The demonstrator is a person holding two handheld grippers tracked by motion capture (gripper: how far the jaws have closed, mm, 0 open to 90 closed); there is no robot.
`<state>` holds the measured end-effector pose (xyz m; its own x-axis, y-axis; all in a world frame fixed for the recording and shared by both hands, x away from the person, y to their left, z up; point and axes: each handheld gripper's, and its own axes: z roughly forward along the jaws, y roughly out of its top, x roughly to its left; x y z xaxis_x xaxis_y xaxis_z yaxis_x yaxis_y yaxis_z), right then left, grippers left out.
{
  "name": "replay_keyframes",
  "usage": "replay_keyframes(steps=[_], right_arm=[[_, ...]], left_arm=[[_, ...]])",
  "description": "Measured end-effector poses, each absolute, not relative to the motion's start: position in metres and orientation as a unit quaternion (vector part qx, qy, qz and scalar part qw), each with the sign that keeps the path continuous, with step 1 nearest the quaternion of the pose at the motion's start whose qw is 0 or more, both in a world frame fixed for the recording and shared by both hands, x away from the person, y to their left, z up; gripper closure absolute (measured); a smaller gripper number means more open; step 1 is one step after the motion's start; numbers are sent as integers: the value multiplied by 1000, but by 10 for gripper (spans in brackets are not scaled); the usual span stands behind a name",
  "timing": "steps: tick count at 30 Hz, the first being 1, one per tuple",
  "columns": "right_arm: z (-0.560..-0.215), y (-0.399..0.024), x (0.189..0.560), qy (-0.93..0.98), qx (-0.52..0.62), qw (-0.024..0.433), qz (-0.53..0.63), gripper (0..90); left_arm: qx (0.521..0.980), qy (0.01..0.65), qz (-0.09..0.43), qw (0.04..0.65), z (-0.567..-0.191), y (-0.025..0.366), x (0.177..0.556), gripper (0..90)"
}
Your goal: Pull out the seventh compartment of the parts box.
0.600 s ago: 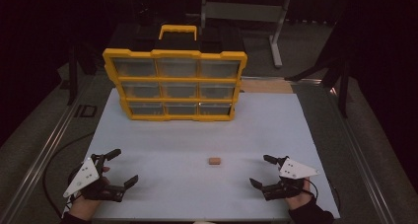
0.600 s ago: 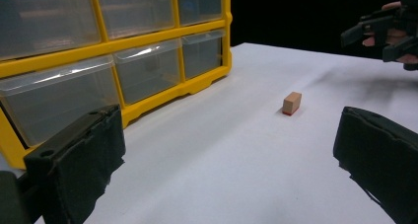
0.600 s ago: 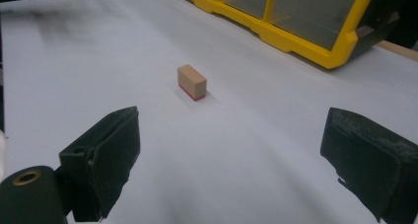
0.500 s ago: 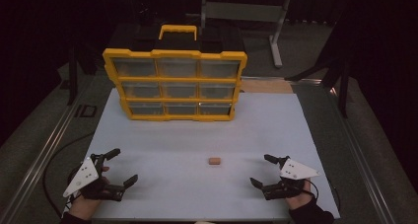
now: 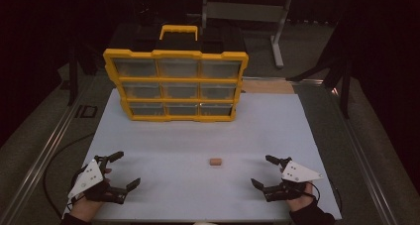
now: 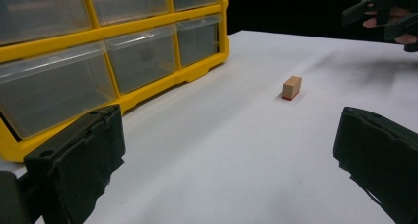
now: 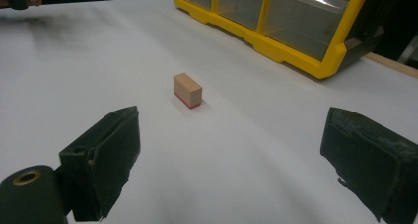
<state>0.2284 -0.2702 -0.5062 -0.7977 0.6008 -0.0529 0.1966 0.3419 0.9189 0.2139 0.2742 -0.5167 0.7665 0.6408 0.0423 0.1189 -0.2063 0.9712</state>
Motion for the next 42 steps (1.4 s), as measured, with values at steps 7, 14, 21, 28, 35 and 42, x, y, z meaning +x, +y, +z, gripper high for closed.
replay_keyframes(steps=[7,14,21,28,35,42], right_arm=[[-506,-270,229,795,254,203,512,82],[-506,-271,228,786,242,218,526,83],[-504,-271,228,781,244,210,535,86],[-502,-268,227,786,240,212,528,87],[-500,-266,225,787,241,216,525,87],[-498,-266,224,786,237,221,527,87]], left_arm=[[753,249,222,567,-518,271,215,0],[753,243,235,565,-518,270,213,0],[762,225,239,558,-510,269,212,0],[762,223,241,558,-496,268,213,0],[762,208,246,561,-471,269,217,0],[763,198,249,562,-454,269,224,0]])
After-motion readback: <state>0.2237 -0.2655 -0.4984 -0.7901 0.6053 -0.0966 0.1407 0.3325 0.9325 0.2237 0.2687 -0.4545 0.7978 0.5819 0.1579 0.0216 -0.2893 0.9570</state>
